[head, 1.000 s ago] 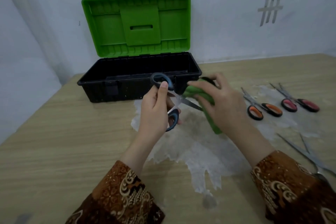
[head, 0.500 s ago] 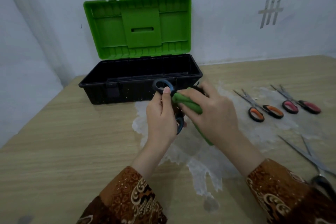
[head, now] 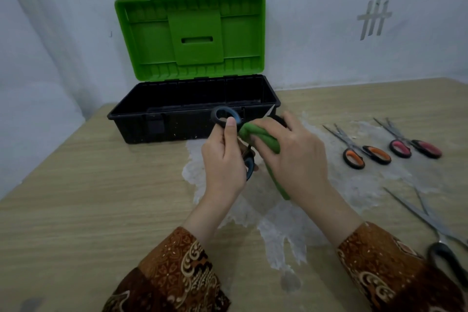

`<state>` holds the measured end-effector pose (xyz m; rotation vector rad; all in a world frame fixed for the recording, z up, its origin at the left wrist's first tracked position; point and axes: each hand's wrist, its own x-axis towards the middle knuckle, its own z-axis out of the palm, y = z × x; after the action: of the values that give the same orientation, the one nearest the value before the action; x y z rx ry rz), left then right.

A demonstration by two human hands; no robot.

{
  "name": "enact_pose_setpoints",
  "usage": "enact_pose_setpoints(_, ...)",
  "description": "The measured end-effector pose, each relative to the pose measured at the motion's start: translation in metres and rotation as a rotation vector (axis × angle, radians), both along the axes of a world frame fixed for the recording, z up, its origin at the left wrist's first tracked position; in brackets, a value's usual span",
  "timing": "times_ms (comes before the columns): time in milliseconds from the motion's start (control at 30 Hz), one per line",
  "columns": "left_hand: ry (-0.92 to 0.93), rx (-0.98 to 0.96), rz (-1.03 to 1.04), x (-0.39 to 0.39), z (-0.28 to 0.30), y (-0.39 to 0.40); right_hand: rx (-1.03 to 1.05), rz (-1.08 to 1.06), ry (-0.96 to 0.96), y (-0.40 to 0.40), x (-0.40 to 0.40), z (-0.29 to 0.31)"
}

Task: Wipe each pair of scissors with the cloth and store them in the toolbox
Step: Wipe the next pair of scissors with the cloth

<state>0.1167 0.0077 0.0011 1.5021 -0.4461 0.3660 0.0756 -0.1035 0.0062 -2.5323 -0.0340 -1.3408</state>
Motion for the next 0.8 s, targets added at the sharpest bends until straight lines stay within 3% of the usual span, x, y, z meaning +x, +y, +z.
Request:
enact_pose_setpoints(100,0.054,-0.021,-0.031,-0.003,0.0,0.001,0.004,0.002,0.008,-0.008,-0.001,0.0)
enact_pose_setpoints(400,0.12,-0.04,-0.033,0.009,0.004,0.014,-0.262,0.29,0.071,-0.001,-0.006,-0.003)
enact_pose_setpoints(667,0.228,-0.135,-0.15,0.002,0.006,0.009,-0.273,0.08,0.068,-0.012,-0.009,0.004)
enact_pose_setpoints(800,0.215,-0.158,-0.17,0.002,0.008,0.012,-0.105,-0.11,0.063,-0.022,-0.005,0.007)
